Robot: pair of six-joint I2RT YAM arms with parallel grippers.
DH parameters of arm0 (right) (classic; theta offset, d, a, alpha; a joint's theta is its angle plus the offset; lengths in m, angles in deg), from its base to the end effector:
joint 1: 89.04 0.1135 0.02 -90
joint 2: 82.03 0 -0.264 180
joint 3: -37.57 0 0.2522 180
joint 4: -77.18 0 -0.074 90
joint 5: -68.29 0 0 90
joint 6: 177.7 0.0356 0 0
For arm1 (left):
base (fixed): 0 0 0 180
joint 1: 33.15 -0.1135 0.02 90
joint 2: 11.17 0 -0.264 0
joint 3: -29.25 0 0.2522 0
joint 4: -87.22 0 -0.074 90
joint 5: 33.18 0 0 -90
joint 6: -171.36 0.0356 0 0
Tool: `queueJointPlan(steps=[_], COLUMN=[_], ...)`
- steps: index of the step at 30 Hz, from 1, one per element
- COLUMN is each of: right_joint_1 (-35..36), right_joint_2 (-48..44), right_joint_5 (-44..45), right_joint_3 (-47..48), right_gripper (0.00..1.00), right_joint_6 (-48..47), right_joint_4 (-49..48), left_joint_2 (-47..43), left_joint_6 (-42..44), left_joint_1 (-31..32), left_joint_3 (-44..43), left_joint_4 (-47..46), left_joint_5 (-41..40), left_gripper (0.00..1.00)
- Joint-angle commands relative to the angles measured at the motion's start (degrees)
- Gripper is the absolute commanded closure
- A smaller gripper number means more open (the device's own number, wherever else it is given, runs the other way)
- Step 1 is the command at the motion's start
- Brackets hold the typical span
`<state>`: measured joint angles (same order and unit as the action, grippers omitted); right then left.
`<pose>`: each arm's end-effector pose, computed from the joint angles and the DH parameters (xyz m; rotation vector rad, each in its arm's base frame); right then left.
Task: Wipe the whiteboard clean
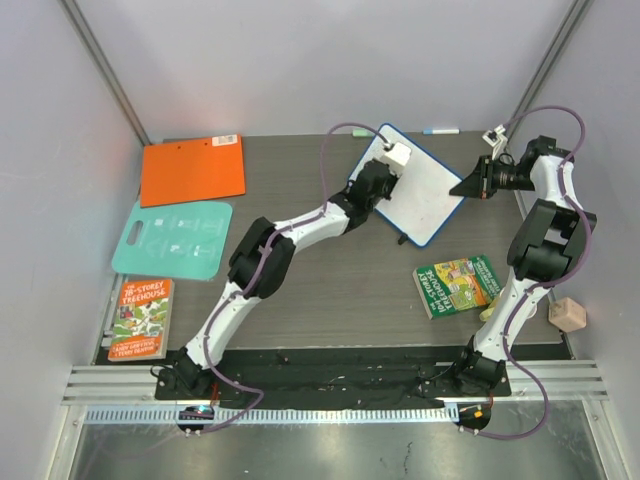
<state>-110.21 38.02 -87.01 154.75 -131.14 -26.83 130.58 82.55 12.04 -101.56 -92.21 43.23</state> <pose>0.4045 -0.1220 0.2422 -0.5507 2.0975 1.0594 0.4157 -0.4065 0.2074 0.5388 1.6954 -0.3462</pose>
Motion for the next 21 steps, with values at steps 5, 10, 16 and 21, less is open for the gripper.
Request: queueJointPlan(steps=[5,10,16,21], right_joint_1=[4.4,4.5,4.5,4.5], right_joint_2=[5.3,6.2,7.5,8.6], right_joint_5=[7.3,8.1,9.0,11.2], right_joint_3=[0.0,1.1,2.3,3.3], right_gripper=[0.99,0.99,0.99,0.99], right_joint_6=[-9.0,-7.8,-6.6,-6.2], right_joint_4=[7.7,7.7,7.7,8.1], left_joint_2=[-4.4,-6.0,-8.8,-15.3], left_joint_6=[0.2,0.9,1.1,1.2], left_joint_1=[9.4,11.2,11.2,10.1], left_joint_3=[7.6,12.1,16.3,22.5], left_joint_4=[1.9,0.9,0.2,-3.1], left_joint_5=[9.8,11.0,10.7,6.5], left_gripper=[1.00,1.00,1.00,1.00])
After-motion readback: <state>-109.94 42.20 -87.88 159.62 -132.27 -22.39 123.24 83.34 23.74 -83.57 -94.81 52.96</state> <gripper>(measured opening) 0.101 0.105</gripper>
